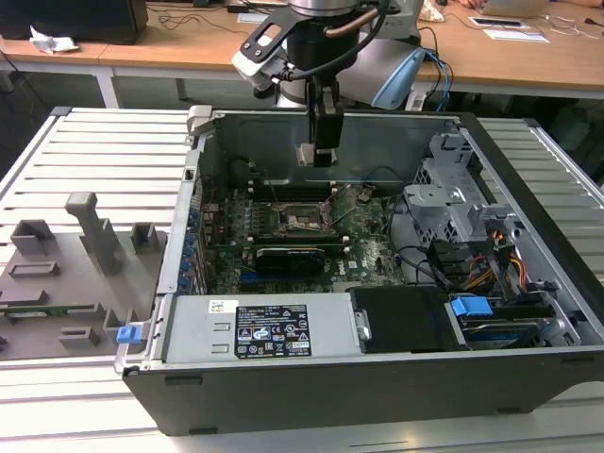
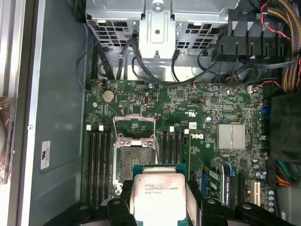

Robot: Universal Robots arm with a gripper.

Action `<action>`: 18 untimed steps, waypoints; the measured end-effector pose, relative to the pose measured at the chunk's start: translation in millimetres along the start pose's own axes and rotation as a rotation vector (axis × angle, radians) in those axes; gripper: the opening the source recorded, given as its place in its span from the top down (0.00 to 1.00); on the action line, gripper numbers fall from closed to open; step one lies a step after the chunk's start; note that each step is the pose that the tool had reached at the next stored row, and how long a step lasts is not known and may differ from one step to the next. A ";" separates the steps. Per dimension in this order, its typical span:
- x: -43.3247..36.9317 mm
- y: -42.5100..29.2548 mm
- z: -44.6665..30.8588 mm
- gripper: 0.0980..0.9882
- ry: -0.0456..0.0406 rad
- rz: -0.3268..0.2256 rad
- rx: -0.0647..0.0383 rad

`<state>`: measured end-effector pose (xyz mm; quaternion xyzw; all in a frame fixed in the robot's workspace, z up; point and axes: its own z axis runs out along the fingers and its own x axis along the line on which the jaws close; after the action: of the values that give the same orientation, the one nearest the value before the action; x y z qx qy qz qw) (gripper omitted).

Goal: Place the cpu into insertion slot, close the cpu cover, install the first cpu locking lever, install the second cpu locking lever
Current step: 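Place the cpu into insertion slot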

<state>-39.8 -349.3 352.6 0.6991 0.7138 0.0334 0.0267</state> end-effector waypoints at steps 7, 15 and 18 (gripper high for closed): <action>0.0 -0.3 3.0 0.52 -0.0002 0.000 0.000; 0.0 -0.5 6.1 0.52 -0.0002 0.000 0.000; -0.1 -0.7 7.5 0.52 -0.0002 0.000 0.000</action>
<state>-39.8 -349.3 345.1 0.6990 0.7138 0.0333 0.0268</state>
